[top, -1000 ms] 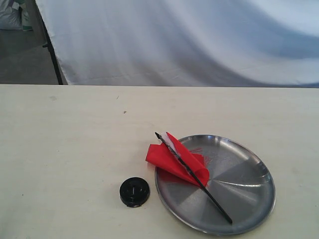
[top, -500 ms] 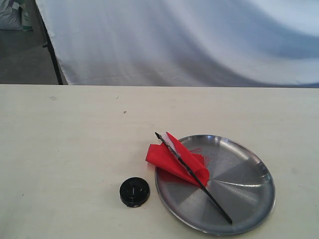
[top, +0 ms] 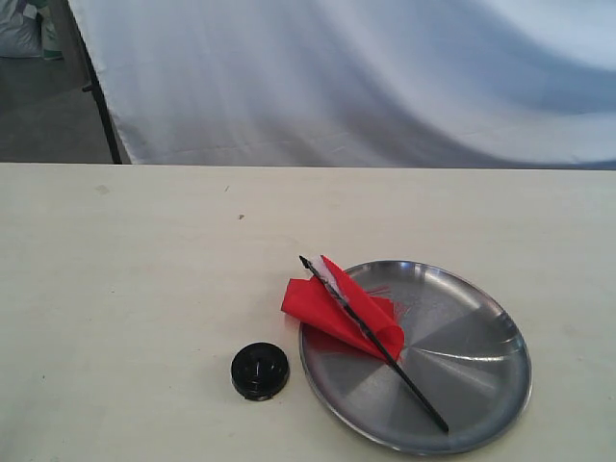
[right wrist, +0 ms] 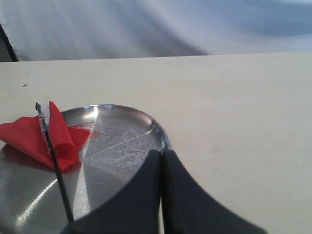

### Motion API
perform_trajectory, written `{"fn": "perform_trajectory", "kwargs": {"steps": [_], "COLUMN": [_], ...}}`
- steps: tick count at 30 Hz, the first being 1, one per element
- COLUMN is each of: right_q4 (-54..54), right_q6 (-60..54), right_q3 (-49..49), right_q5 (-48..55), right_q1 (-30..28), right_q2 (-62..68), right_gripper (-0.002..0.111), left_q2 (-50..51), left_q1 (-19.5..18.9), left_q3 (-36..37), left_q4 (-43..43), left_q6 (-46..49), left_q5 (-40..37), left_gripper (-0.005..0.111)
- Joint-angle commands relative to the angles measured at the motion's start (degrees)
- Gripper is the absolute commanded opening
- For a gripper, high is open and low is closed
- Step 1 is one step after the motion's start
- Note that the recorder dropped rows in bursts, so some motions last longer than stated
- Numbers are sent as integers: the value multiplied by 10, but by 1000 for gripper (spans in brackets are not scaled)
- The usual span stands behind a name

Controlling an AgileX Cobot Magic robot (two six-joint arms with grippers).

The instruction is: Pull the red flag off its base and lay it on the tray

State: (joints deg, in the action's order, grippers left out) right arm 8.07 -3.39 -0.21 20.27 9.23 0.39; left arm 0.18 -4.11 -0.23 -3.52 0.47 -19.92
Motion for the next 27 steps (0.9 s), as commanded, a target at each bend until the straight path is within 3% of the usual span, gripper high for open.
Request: {"fn": "perform_trajectory", "kwargs": {"steps": [1,27], "right_q4": [-7,-7], "right_q6": [-5,2], "right_q3": [2,2], "right_q5": [-2,-2], "right_q1": [2,-14], "right_q2": [-4,-4], "right_gripper": [0,0], "left_q2": [-2,-2], "left_q1": [-1,-1], "left_q3": [2,2], "left_q4": [0,0], "left_q6": [-5,-5], "left_q5": [0,0], "left_gripper": [0,0]}}
